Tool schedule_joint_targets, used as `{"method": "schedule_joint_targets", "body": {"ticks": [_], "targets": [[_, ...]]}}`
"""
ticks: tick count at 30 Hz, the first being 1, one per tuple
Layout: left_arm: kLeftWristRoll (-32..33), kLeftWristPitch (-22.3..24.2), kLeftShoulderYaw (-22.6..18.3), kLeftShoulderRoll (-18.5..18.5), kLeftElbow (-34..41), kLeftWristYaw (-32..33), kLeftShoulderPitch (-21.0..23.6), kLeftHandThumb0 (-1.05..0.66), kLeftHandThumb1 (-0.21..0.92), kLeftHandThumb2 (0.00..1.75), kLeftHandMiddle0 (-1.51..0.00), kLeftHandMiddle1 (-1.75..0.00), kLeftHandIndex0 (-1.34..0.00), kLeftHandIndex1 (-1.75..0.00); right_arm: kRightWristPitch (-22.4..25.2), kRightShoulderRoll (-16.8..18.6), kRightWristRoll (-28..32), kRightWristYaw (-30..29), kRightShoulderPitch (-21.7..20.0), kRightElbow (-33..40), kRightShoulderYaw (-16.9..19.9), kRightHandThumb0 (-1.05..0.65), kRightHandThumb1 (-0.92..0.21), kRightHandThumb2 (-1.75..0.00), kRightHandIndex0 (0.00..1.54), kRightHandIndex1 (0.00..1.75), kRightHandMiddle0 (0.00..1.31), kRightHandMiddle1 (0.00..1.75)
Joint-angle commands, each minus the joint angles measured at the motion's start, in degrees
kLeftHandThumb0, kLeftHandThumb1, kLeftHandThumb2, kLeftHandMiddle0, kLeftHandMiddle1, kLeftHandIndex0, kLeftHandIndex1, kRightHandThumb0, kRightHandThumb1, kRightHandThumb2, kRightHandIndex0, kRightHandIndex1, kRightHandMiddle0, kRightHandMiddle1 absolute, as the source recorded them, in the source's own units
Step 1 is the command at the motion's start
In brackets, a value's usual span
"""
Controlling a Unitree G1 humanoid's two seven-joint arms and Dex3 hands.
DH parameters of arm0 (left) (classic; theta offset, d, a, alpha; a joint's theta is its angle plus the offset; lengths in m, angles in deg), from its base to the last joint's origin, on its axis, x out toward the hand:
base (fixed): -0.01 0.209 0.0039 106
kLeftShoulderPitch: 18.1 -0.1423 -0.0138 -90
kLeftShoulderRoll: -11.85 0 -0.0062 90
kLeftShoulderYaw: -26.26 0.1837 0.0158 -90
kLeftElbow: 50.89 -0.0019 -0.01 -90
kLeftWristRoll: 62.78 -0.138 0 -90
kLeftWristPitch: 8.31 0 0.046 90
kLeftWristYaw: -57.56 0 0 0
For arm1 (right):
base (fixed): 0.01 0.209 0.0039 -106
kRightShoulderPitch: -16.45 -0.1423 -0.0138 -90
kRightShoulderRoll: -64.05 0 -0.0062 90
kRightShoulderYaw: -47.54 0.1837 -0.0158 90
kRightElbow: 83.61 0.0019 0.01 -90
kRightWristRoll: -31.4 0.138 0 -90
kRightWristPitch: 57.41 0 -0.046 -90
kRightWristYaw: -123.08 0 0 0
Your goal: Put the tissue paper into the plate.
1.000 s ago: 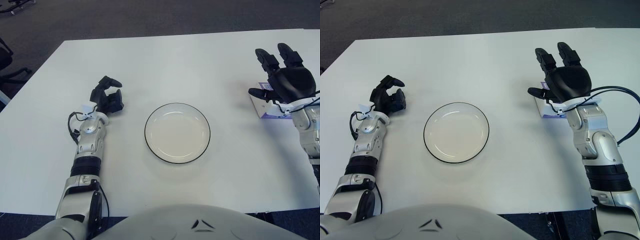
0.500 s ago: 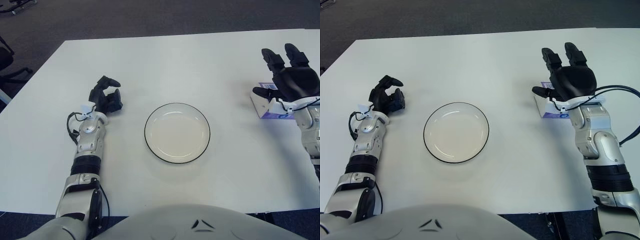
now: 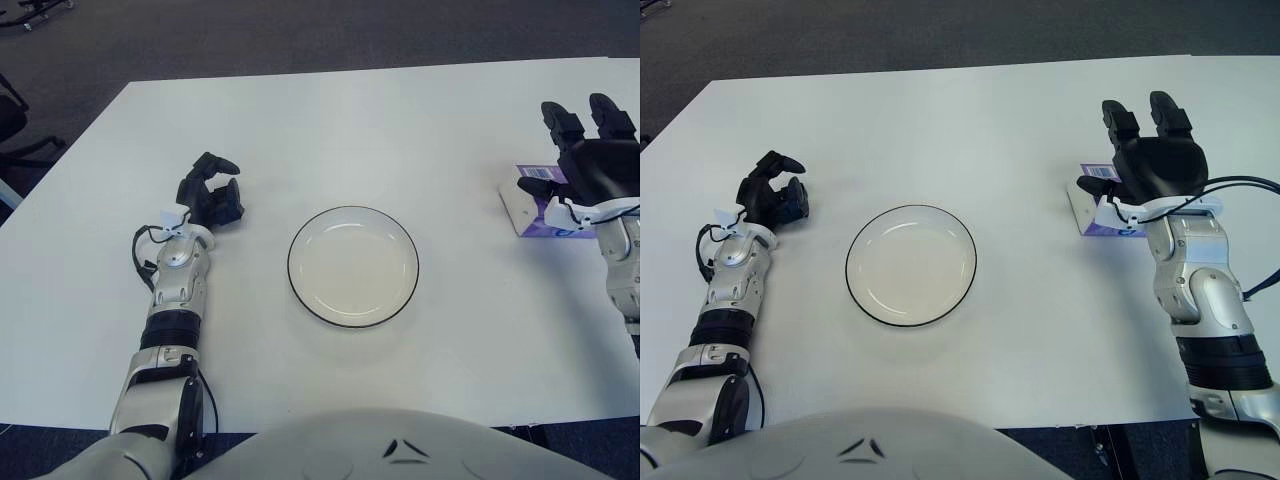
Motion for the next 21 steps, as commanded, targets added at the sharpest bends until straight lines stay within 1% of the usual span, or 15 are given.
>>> {"method": "schedule_joint_targets", "body": {"ticks": [1,7,11,15,21], "targets": [[-0.1,0.4,0.4,4.0,-5.9,0.1,-7.1,-0.45,0.42,1.19,-1.29,-1.75,-0.53,-1.75,0.9,-1.3,-0.7,0.8,0.8,1.1,0.8,-1.05,-0.92,-0.79,0.0,0.0,0.0,0.04],[-0.5,-0.1,0.7,3.9,-6.1,0.4,-7.0,-0.45,0.42,1.19,-1.29,-1.75,-0.53,-1.75,0.9,-2.2,0.1,1.6,1.5,1.0,1.4,-1.05,-0.92,-0.78,0.0,0.0,0.0,0.05],[-0.6,-0.2,0.8,3.8,-6.1,0.2,-7.1,-0.45,0.42,1.19,-1.3,-1.75,-0.53,-1.75,0.1,-3.2,1.9,2.7,2.1,0.4,2.0,-1.05,-0.92,-0.76,0.0,0.0,0.0,0.05],[-0.3,0.0,0.7,3.6,-6.3,0.0,-7.0,-0.45,0.42,1.18,-1.29,-1.75,-0.53,-1.75,-0.5,-3.6,3.3,3.4,2.2,-0.2,2.2,-1.05,-0.92,-0.73,0.0,0.0,0.0,0.03],[-0.6,0.0,0.7,3.6,-6.3,0.5,-7.0,-0.45,0.43,1.18,-1.29,-1.75,-0.53,-1.75,-2.8,-4.3,5.6,3.5,2.0,-2.6,2.2,-1.05,-0.92,-0.71,0.0,0.0,0.0,0.02]]}}
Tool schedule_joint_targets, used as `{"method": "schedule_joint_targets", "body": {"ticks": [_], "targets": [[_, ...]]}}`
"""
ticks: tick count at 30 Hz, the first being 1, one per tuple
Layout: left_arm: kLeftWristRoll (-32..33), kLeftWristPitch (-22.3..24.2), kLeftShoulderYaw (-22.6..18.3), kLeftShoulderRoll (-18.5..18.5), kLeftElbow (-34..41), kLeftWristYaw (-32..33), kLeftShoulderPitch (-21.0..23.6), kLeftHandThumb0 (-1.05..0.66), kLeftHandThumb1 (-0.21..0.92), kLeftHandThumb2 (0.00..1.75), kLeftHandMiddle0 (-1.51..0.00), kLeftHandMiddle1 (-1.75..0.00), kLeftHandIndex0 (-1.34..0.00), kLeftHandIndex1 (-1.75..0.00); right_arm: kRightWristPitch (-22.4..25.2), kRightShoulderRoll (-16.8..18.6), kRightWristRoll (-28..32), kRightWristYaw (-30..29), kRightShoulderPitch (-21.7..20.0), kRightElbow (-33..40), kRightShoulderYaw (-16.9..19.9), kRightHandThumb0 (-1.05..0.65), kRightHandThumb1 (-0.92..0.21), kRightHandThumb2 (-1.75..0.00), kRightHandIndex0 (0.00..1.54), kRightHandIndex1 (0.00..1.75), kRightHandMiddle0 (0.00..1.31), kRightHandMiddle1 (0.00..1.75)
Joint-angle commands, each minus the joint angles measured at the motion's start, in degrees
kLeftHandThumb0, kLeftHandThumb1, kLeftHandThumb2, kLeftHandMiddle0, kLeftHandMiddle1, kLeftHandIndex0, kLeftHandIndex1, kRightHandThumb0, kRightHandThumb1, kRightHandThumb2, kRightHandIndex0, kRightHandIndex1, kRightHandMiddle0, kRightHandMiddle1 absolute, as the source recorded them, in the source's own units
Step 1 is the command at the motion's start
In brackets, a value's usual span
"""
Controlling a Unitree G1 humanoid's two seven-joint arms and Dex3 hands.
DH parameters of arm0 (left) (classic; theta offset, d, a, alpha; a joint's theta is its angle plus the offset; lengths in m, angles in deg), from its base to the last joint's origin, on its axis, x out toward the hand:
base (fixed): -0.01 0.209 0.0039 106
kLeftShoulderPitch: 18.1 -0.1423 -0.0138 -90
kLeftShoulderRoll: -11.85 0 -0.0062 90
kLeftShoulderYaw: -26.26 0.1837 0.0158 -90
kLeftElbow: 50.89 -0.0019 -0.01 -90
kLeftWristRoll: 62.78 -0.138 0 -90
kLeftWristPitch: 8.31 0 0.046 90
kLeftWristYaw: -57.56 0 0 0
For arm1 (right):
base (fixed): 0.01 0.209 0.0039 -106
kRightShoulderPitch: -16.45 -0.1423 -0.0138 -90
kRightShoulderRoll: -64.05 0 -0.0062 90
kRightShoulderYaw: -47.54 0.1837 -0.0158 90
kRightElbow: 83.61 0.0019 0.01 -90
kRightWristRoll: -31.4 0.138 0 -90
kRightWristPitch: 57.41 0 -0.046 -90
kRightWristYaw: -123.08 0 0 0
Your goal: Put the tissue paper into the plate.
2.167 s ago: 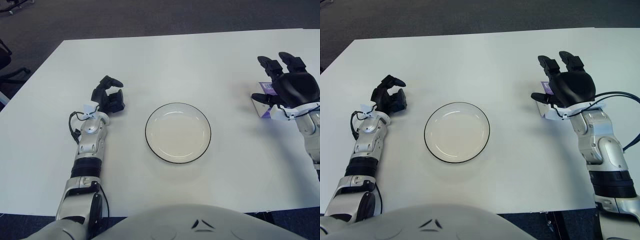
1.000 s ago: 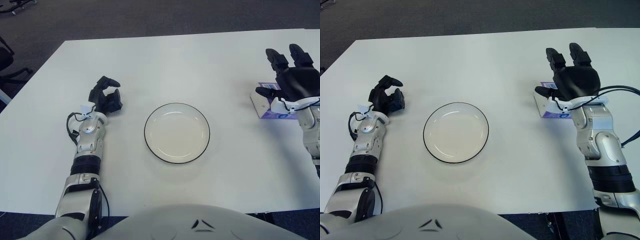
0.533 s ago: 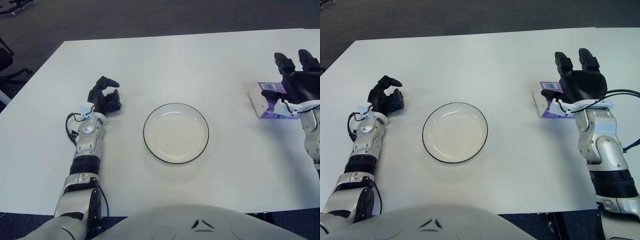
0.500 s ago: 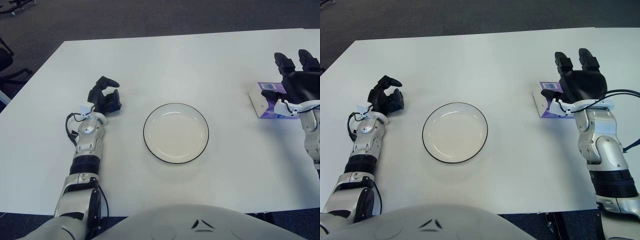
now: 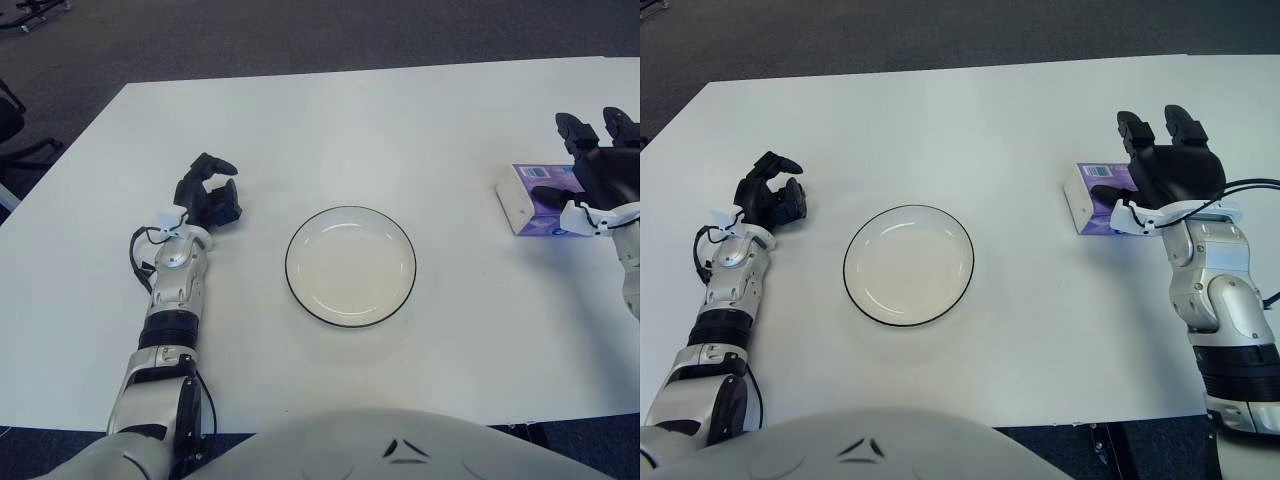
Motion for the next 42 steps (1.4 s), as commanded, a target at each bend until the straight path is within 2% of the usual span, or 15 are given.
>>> {"method": "schedule_joint_targets", "body": {"ticks": [1,13,26,34,42], "targets": [[-0.6,0.8,0.7,3.9,-5.4,0.5,-7.0,-0.45,0.43,1.18,-1.29,-1.75,-0.53,-1.75,-1.9,-1.3,1.7,-0.1,-0.1,-2.3,0.1,-1.05,-0.92,-0.7,0.0,0.0,0.0,0.01],[-0.4,1.2,0.5,3.8,-5.6,0.6,-6.9,-0.44,0.44,1.17,-1.28,-1.75,-0.52,-1.75,-6.0,-2.7,5.4,1.5,-1.4,-6.1,-0.5,-1.05,-0.92,-0.71,0.0,0.0,0.0,0.02],[-0.1,0.7,0.4,3.8,-5.8,0.0,-6.8,-0.44,0.43,1.17,-1.29,-1.75,-0.52,-1.75,-7.5,-3.2,9.8,6.3,-2.7,-8.6,-1.8,-1.05,-0.92,-0.7,0.0,0.0,0.0,0.0],[0.0,0.0,0.3,3.7,-6.3,-0.2,-6.8,-0.45,0.42,1.19,-1.29,-1.75,-0.54,-1.75,-9.4,-1.7,10.4,5.1,-6.1,-15.9,-5.5,-1.05,-0.92,-0.7,0.0,0.0,0.0,0.0],[-0.5,-0.7,0.5,3.6,-6.3,0.2,-7.1,-0.45,0.41,1.2,-1.29,-1.75,-0.54,-1.75,-10.4,-1.4,12.3,6.1,-8.3,-19.2,-7.4,-1.05,-0.92,-0.71,0.0,0.0,0.0,0.0]]}}
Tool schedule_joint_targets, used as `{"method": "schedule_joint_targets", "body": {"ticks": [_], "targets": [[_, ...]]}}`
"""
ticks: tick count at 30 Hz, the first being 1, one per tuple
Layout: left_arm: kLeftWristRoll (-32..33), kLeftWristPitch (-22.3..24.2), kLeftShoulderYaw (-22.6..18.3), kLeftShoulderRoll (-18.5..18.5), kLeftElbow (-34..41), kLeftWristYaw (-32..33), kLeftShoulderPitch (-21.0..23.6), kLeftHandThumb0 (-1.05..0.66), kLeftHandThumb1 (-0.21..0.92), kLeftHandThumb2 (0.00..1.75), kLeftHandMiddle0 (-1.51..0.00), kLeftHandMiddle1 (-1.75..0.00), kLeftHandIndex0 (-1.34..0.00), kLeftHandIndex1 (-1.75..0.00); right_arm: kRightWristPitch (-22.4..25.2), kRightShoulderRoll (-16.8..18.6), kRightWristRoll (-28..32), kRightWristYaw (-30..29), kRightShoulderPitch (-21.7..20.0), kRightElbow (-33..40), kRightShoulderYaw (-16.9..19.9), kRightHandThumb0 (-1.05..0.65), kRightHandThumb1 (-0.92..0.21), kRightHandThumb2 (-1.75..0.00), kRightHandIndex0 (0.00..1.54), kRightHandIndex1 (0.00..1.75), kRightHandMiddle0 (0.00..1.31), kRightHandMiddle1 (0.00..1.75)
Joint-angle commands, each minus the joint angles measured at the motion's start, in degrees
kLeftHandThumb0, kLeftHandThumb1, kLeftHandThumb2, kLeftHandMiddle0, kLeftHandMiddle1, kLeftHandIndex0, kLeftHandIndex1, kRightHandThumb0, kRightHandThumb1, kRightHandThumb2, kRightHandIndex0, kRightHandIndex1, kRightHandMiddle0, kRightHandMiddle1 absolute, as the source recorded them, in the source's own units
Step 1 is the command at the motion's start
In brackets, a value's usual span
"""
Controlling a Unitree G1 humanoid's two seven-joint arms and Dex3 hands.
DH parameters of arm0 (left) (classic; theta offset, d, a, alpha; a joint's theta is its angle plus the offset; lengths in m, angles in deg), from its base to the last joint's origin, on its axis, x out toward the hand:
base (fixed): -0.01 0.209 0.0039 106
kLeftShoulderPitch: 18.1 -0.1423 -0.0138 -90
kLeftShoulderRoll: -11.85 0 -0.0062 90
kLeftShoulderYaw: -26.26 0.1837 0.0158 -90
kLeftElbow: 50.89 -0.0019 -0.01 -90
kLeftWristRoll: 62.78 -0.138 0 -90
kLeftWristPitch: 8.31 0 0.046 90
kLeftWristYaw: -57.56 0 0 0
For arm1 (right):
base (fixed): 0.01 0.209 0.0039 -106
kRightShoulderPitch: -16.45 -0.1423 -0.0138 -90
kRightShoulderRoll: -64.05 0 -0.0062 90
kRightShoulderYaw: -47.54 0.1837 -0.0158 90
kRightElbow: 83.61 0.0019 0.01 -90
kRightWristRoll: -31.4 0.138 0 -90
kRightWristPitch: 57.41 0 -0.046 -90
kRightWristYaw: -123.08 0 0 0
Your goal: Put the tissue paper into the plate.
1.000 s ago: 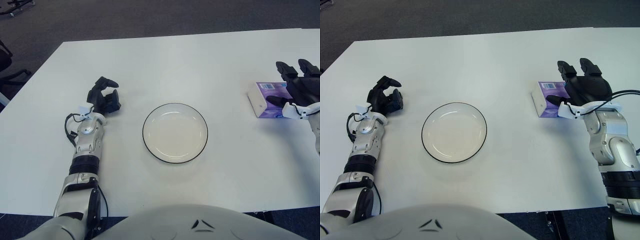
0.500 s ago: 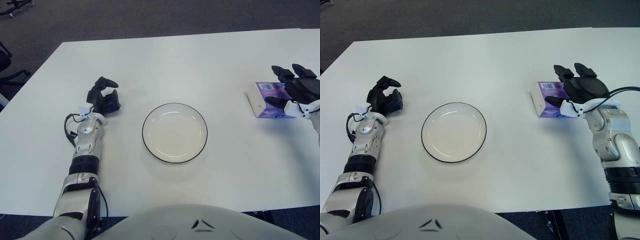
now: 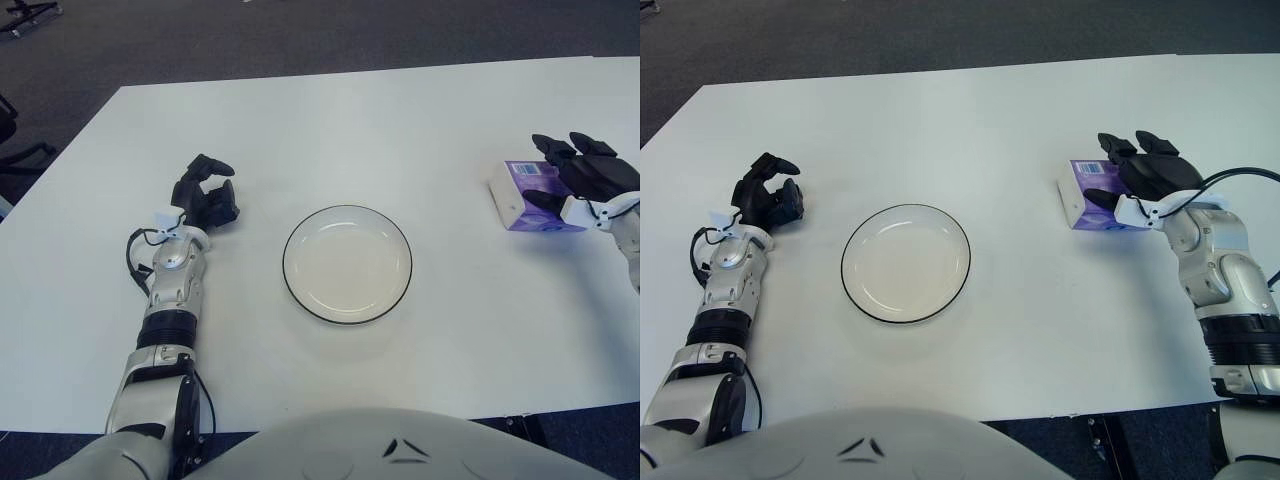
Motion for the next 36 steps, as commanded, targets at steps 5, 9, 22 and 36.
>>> {"method": "schedule_joint_targets", "body": {"ticks": [5,9,22,36], "targets": [[-0.2,0.6,0.6,4.2,-4.5,0.3,-7.4,-0.45,0.41,1.2,-1.29,-1.75,-0.54,-1.75,-1.3,0.9,2.6,2.7,-0.9,-3.6,-2.7,-1.05,-0.92,-0.7,0.0,0.0,0.01,0.0],[-0.1,0.9,0.5,4.2,-4.5,0.3,-7.3,-0.45,0.41,1.2,-1.29,-1.75,-0.54,-1.75,-2.3,0.7,4.2,3.9,-1.5,-4.7,-3.1,-1.05,-0.92,-0.7,0.0,0.0,0.01,0.0],[0.0,0.9,0.5,4.0,-4.6,-0.3,-7.3,-0.45,0.41,1.2,-1.3,-1.75,-0.54,-1.75,-4.7,0.4,10.0,6.7,-3.3,-8.5,-2.2,-1.0,-0.92,-0.72,0.0,0.0,0.02,0.02],[-0.2,0.9,0.5,3.8,-5.2,0.0,-6.9,-0.45,0.42,1.19,-1.29,-1.75,-0.53,-1.75,-5.1,0.6,19.3,7.6,-3.3,-10.2,3.0,-0.98,-0.92,-0.77,0.0,0.0,0.0,0.15]]}}
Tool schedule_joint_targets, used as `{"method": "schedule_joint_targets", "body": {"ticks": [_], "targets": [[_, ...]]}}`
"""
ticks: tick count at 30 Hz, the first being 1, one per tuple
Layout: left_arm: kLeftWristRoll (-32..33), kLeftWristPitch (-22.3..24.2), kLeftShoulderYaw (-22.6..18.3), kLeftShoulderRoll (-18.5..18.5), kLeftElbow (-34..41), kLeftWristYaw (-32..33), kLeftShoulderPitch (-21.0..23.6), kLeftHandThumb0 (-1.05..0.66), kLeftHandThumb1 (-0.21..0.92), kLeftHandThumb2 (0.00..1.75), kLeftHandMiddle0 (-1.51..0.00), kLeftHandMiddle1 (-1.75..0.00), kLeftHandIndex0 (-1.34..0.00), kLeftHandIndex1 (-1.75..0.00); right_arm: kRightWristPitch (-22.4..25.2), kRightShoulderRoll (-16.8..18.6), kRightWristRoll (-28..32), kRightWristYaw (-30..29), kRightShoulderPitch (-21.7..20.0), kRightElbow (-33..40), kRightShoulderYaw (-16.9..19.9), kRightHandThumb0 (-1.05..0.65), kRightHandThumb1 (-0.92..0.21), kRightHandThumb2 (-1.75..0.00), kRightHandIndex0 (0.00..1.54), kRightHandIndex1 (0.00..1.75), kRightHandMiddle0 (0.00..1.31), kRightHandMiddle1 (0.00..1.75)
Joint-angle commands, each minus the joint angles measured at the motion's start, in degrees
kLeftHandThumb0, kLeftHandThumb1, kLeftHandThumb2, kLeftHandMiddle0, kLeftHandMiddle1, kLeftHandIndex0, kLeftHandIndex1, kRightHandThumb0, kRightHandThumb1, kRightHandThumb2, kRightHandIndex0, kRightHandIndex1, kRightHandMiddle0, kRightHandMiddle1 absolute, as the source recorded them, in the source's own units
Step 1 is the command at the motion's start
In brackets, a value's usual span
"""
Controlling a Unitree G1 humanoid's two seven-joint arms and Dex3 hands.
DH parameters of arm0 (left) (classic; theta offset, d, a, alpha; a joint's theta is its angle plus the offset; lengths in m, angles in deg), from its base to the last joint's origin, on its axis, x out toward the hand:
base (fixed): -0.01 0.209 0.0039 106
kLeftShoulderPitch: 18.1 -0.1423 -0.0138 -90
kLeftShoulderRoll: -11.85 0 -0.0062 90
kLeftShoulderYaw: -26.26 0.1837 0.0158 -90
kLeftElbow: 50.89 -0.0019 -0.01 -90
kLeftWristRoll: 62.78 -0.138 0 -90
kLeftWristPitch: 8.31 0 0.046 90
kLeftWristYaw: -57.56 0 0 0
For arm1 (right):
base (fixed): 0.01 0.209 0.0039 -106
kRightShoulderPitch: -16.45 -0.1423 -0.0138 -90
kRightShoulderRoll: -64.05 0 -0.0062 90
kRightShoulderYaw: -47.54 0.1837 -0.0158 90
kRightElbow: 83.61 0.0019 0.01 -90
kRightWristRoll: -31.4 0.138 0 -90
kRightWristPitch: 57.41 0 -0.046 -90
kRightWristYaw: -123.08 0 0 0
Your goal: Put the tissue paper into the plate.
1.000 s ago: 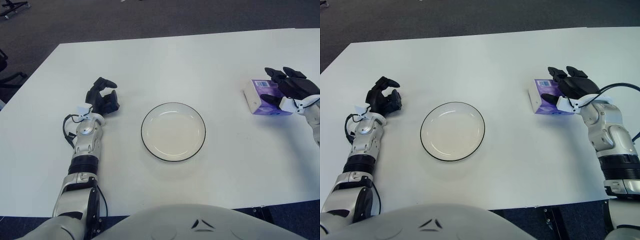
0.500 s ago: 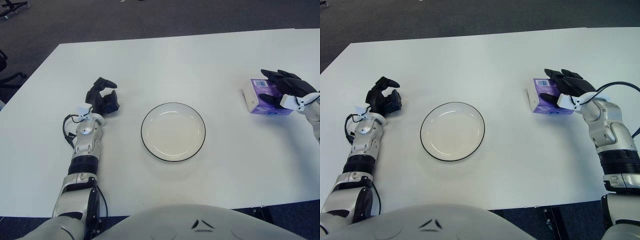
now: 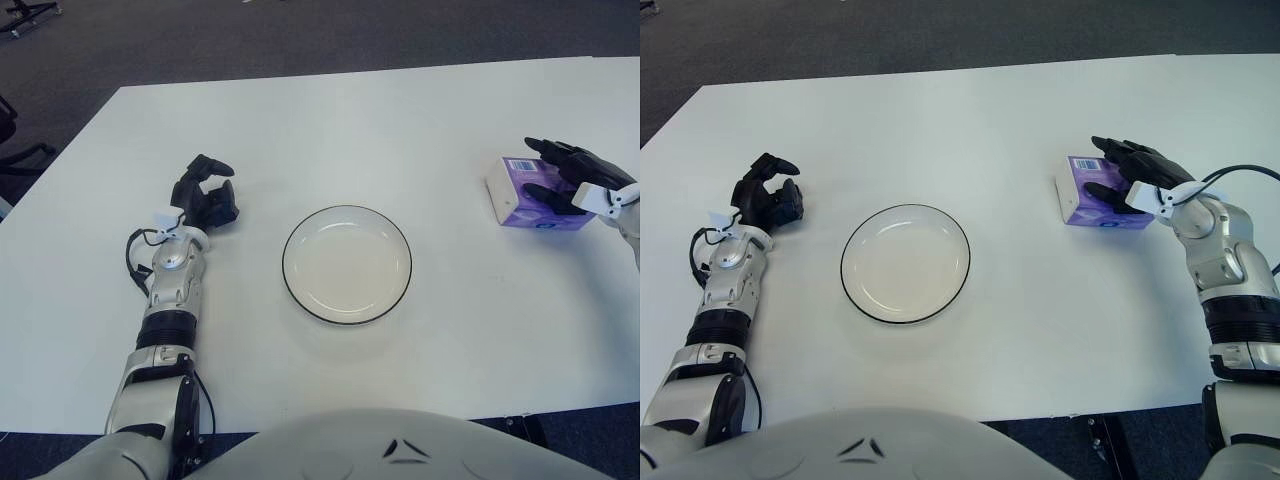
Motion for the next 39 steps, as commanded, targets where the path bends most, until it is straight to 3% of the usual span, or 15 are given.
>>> {"method": "schedule_joint_targets", "body": {"ticks": [1,11,18,24,39], "targets": [[-0.5,0.9,0.7,3.9,-5.1,0.2,-7.0,-0.45,0.42,1.19,-1.29,-1.75,-0.53,-1.75,0.8,0.8,3.3,0.7,1.4,0.0,2.0,-0.97,-0.92,-0.78,0.0,0.0,0.0,0.15],[-0.3,1.2,1.0,3.8,-5.0,-0.1,-7.1,-0.44,0.44,1.17,-1.28,-1.75,-0.52,-1.75,2.8,2.2,11.5,2.8,3.0,3.0,6.3,-0.97,-0.92,-0.73,0.0,0.0,0.0,0.19],[0.0,1.2,1.0,4.0,-5.2,-0.4,-6.7,-0.44,0.43,1.17,-1.28,-1.75,-0.52,-1.75,4.9,2.7,14.9,5.3,3.1,3.9,7.3,-0.97,-0.92,-0.67,0.0,0.0,0.0,0.22],[0.3,1.1,1.0,4.5,-5.0,-0.4,-6.7,-0.45,0.42,1.19,-1.28,-1.75,-0.53,-1.75,8.9,4.3,13.7,5.0,4.1,10.6,5.5,-0.97,-0.92,-0.65,0.0,0.0,0.0,0.21],[-0.4,0.4,1.4,5.0,-4.3,0.4,-7.3,-0.45,0.42,1.19,-1.3,-1.75,-0.53,-1.75,9.4,10.0,12.3,3.0,-1.9,0.7,0.6,-0.94,-0.92,-0.64,0.0,0.0,0.0,0.2]]}}
